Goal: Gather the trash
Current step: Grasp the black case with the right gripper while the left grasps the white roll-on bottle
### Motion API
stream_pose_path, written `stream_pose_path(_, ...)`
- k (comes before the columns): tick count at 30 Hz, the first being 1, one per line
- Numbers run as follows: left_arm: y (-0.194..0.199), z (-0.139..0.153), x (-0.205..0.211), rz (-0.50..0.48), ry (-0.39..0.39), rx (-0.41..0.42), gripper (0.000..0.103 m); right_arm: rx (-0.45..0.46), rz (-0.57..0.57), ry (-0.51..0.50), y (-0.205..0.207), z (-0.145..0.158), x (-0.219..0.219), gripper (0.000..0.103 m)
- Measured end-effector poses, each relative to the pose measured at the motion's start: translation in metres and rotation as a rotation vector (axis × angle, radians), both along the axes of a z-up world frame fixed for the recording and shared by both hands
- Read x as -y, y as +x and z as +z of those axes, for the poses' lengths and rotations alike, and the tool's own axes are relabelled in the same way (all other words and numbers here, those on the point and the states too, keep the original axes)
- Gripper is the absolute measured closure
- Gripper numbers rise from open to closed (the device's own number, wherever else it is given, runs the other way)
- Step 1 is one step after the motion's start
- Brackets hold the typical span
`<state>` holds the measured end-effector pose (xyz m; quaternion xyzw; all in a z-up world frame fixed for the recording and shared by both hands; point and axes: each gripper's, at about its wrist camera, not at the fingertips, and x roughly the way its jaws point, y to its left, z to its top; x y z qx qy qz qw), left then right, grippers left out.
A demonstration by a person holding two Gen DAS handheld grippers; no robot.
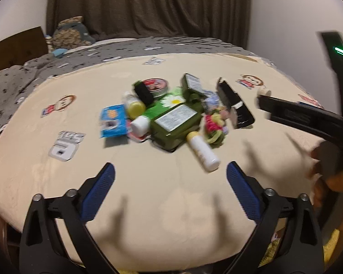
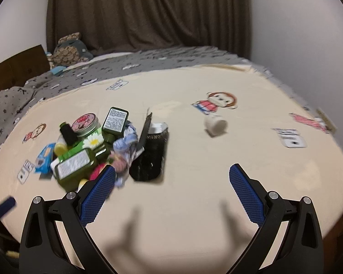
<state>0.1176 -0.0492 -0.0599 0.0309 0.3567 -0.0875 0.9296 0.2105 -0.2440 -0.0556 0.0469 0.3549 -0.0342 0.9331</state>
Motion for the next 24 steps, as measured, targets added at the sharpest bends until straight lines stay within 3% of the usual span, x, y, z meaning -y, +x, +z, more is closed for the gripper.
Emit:
stream_pose_path(3,0.013,-0.007,0.009,-0.034,-0.014,-0.026,0.018,-0.04,0.0,0.046,0.025,-0.008,0.003,0.004)
stream_pose_path(11,0.045,-0.032,0.027,-0.067,-0.057,-0.115,0.046,-0.13,0.047,0.152,0.063,-0.028,0.004,0.026)
stream_pose_path(16,0.055,-0.039,0.028,-0.087,-0.06,-0.142,0.054,-0.173,0.076,0.158,0.075,-0.039,-0.007,0.039)
stream_pose_path(20,0.055,-0.041,0.023,-0.085,-0.066,-0.15,0.08,-0.179,0.082,0.159,0.073,-0.043,-0.007,0.056)
stream_pose_path(21,0.055,-0.041,0.021,-0.085,-0.072,-0.153,0.08,-0.178,0.09,0.159,0.073,-0.042,-0.007,0.065)
stream_pose_path(24,0.055,-0.041,0.017,-0.096,-0.077,-0.151,0.081,-0.167,0.11,0.142,0.067,-0.04,-0.008,0.067)
